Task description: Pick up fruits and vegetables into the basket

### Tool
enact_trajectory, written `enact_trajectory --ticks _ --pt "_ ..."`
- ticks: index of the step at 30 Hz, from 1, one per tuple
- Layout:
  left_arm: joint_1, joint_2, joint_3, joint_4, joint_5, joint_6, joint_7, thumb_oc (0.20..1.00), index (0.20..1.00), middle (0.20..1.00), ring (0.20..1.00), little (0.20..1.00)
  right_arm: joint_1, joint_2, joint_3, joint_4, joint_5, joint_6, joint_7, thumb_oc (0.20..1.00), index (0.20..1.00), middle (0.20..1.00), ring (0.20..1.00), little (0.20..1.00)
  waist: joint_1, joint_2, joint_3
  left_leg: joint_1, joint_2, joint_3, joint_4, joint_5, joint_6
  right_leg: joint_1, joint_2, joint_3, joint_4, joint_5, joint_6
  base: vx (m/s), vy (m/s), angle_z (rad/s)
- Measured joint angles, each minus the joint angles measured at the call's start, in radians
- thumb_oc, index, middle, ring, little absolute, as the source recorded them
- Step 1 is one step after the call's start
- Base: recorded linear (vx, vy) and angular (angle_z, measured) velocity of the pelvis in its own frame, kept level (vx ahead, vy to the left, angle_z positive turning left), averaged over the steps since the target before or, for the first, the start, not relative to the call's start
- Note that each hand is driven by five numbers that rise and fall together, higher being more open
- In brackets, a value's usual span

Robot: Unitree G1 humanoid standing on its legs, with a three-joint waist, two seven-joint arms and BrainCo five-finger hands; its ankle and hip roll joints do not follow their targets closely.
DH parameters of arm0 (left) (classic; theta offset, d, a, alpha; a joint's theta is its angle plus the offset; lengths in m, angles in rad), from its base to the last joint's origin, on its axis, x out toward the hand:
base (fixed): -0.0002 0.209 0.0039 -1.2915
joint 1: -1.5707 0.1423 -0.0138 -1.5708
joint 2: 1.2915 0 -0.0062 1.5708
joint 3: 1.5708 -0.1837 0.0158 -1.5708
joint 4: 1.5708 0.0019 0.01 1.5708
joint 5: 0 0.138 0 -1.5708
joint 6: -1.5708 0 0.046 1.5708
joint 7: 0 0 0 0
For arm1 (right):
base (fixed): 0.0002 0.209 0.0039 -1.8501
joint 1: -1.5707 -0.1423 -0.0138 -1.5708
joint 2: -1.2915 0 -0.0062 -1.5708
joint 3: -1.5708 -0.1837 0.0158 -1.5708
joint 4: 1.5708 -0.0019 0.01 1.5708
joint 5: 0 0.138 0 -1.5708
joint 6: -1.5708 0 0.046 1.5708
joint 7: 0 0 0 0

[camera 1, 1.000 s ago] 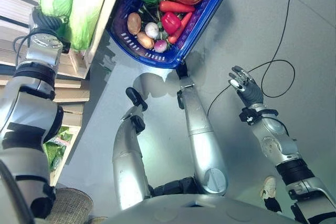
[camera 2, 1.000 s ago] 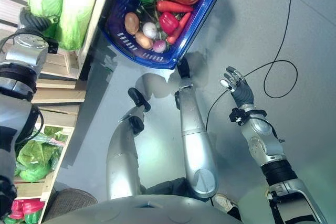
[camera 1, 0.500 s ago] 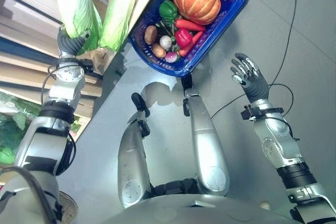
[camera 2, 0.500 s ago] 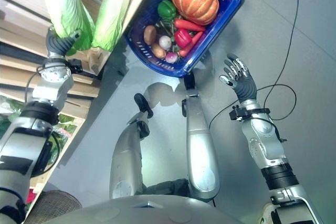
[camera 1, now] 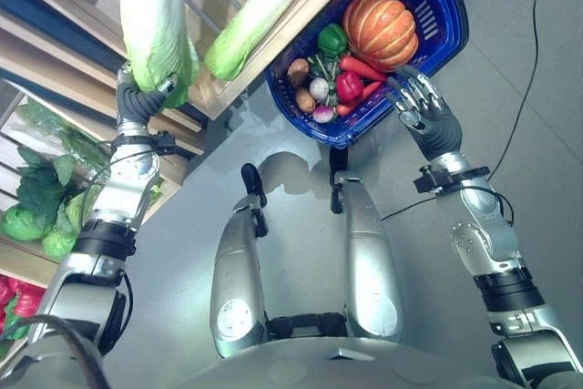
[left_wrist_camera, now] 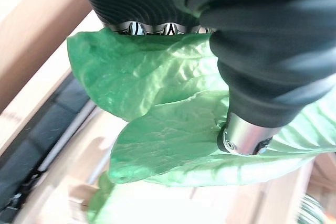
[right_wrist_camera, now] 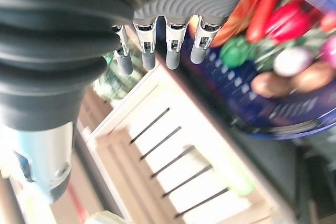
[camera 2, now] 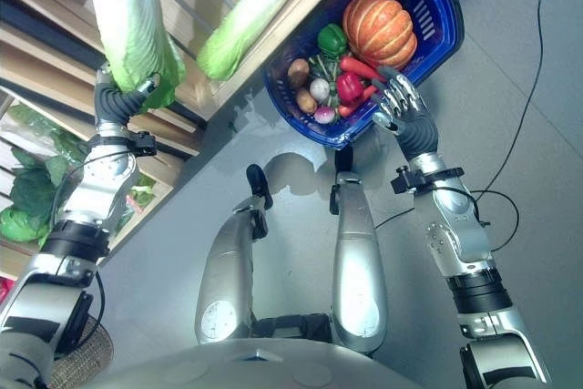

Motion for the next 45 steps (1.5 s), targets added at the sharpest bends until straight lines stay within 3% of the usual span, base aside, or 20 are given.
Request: enact_trajectory --ticks 6,17,21,28,40,41,42,43,45 --pt "0.041 -0.026 -0.015 -0.112 0.163 -0.054 -0.041 0.2 0.2 0.2 0.2 0.2 -0.069 0.023 0.052 -0.034 0.0 -0.004 -0.032 1.0 1.0 1.0 1.0 1.0 0.03 0.0 0.0 -0.004 0.002 -0.016 0.016 0.001 -0.002 0.012 -0.001 -0.014 0.004 0.003 -0.006 -0.03 -0.081 0.05" --pt "-0.037 -0.022 -0.136 -0.142 0.294 -0.057 -0.114 0.2 0.2 0.2 0.2 0.2 -0.253 0.05 0.155 -0.039 -0.003 0.002 -0.118 1.0 1.0 1.0 1.0 1.0 0.06 0.0 0.0 -0.003 0.003 -0.043 0.056 -0.015 0.002 0.05 -0.006 -0.037 -0.001 0.0 -0.001 0.02 -0.056 0.05" --pt "-0.082 -0.028 -0.206 -0.139 0.399 -0.018 -0.099 0.2 0.2 0.2 0.2 0.2 -0.284 0.064 0.201 -0.036 -0.003 0.022 -0.196 1.0 1.0 1.0 1.0 1.0 0.066 0.0 0.0 -0.001 0.004 -0.053 0.071 -0.021 0.004 0.067 -0.007 -0.043 0.001 0.001 -0.001 0.02 -0.044 0.05" --pt "-0.12 -0.028 -0.259 -0.134 0.561 0.074 0.025 0.2 0.2 0.2 0.2 0.2 -0.292 0.084 0.213 0.013 0.039 0.038 -0.343 1.0 1.0 1.0 1.0 1.0 0.071 -0.001 0.001 0.001 0.003 -0.055 0.096 -0.033 0.012 0.08 -0.008 -0.042 -0.001 0.005 0.005 0.0 0.0 0.0" --pt "-0.19 -0.028 -0.353 -0.111 0.772 0.163 0.146 0.2 0.2 0.2 0.2 0.2 -0.293 0.131 0.251 0.07 0.236 0.029 -0.369 1.0 1.0 1.0 1.0 1.0 0.067 -0.009 0.002 0.0 0.003 -0.059 0.102 -0.038 0.014 0.088 -0.009 -0.046 -0.003 0.006 0.008 0.0 -0.001 0.0" --pt "-0.208 -0.028 -0.364 -0.096 0.8 0.164 0.15 0.2 0.2 0.2 0.2 0.2 -0.293 0.134 0.255 0.076 0.24 0.029 -0.366 0.831 0.831 0.831 0.831 0.831 0.066 -0.009 0.002 0.001 0.003 -0.061 0.102 -0.038 0.014 0.093 -0.009 -0.048 -0.004 0.007 0.008 -0.01 -0.014 0.06" --pt "-0.22 -0.027 -0.371 -0.096 0.825 0.165 0.15 0.2 0.2 0.2 0.2 0.2 -0.293 0.134 0.259 0.077 0.242 0.029 -0.359 0.238 0.238 0.238 0.238 0.238 0.066 -0.01 0.002 0.001 0.003 -0.063 0.102 -0.038 0.014 0.096 -0.01 -0.051 -0.007 0.007 0.008 -0.01 -0.019 0.06" --pt "-0.234 -0.025 -0.38 -0.094 0.851 0.179 0.15 0.2 0.2 0.2 0.2 0.2 -0.295 0.134 0.26 0.077 0.242 0.029 -0.347 0.2 0.2 0.2 0.2 0.2 0.066 -0.01 0.002 0.001 0.003 -0.064 0.102 -0.038 0.014 0.099 -0.011 -0.054 -0.01 0.009 0.007 -0.01 -0.018 0.04" --pt "-0.254 -0.011 -0.393 -0.084 0.882 0.19 0.151 0.2 0.2 0.2 0.2 0.2 -0.306 0.132 0.269 0.078 0.239 0.02 -0.33 0.2 0.2 0.2 0.2 0.2 0.064 -0.013 0.004 0.002 0.003 -0.065 0.103 -0.038 0.014 0.103 -0.011 -0.057 -0.015 0.012 0.006 0.0 0.0 0.0"
